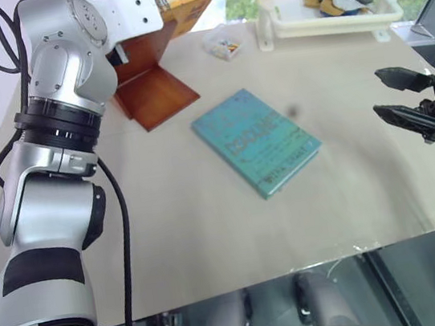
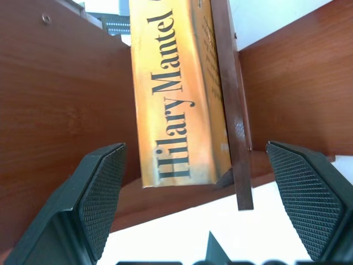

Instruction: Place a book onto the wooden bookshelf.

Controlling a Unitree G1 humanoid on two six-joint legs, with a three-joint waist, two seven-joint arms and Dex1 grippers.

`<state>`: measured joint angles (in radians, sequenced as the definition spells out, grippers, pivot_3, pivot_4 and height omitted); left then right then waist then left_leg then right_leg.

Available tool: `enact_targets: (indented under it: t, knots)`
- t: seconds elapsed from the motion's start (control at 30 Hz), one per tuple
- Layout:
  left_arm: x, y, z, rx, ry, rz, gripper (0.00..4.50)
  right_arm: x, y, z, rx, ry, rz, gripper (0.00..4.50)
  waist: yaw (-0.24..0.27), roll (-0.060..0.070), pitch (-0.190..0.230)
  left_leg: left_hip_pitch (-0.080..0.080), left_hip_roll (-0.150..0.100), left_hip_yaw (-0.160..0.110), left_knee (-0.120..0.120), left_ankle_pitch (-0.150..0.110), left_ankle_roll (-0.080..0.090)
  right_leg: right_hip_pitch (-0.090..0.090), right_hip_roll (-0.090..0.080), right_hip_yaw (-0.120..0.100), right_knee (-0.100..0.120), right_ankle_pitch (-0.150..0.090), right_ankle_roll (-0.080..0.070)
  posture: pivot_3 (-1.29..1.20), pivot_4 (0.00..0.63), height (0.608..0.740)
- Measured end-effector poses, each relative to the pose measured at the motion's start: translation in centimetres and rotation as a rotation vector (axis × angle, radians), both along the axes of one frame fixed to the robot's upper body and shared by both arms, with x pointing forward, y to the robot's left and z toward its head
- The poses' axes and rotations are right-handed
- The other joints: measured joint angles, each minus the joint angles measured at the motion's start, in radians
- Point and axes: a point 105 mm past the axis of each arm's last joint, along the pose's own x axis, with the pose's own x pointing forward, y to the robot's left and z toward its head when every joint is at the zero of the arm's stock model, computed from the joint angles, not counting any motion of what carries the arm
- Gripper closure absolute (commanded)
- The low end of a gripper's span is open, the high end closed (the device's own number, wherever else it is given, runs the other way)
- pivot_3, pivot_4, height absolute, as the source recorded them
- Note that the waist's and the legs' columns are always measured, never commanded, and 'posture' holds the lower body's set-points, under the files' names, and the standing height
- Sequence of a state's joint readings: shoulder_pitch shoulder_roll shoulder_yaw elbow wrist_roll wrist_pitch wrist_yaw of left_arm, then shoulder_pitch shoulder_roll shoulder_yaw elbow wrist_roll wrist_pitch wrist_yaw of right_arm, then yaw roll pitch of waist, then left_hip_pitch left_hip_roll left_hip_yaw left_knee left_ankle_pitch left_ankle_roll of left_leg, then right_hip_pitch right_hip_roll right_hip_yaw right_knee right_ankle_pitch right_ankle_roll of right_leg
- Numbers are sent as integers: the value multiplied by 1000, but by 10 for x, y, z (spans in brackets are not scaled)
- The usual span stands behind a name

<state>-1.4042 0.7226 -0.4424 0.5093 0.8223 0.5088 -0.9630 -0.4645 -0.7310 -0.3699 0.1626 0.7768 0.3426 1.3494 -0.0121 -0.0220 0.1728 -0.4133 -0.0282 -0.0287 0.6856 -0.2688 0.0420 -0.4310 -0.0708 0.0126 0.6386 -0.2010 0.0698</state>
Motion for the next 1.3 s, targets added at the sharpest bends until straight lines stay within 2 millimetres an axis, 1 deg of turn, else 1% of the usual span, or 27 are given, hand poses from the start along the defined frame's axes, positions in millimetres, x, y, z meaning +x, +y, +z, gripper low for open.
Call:
enact_targets:
  t: [0.07, 0.23, 0.37, 0.7, 0.83, 0.93, 1.0, 1.1, 1.3]
  knots:
    - [-2, -2, 3, 3, -9, -9, 79, 1, -1, 0, 3, 2, -1, 0, 1, 0, 0, 0, 0, 0, 0, 0, 0, 0, 0, 0, 0, 0, 0, 0, 150, 740]
    - [-10, -16, 14, 14, -43, -71, 79, 0, -1, 0, 0, -7, 1, 0, 0, 0, 0, 0, 1, 0, 0, 0, 0, 0, 0, 0, 0, 0, 0, 0, 150, 740]
    - [-15, -16, 17, 19, -48, -80, 79, 0, -1, 0, -2, -14, 1, 0, -1, 0, 0, 0, 1, 0, 0, 0, 0, 0, 0, 0, 1, 0, 0, 0, 150, 740]
    - [-21, -28, 16, -5, -36, -152, 79, 0, -4, -2, -1, -12, -6, 0, 1, 0, 0, 0, 2, 0, 0, 0, 0, 0, 0, 0, 1, 0, 0, 0, 150, 740]
    - [-21, -40, 16, -35, -42, -210, 79, -2, -6, -1, -2, -15, -14, 0, 2, 0, 0, 0, 2, 0, 1, 0, 0, 0, 0, 0, 1, 0, 0, 0, 150, 740]
    - [-24, -54, 19, -66, -65, -279, 79, -4, -10, 0, 0, -19, -27, 0, 1, 0, 0, 0, 2, 0, 1, 0, 0, 0, 0, 0, 1, 0, 0, 0, 150, 740]
    - [-25, -60, 19, -83, -71, -309, 79, -4, -11, -2, 0, -15, -30, 0, 0, 0, 0, 0, 3, 0, 1, 0, 0, 0, 0, 0, 1, 0, 0, 0, 150, 740]
    - [-26, -63, 16, -102, -75, -336, 79, -5, -11, -4, 0, -7, -33, 0, -1, 0, 0, 1, 3, 1, 1, 0, 0, 0, 0, 1, 1, 0, 0, 0, 150, 740]
    - [-19, -58, 0, -119, -62, -322, 79, -5, -11, -4, -2, -4, -39, 0, 0, 0, 0, 2, 3, 2, 1, 0, 0, 0, 0, 2, 3, 0, 0, 0, 150, 740]
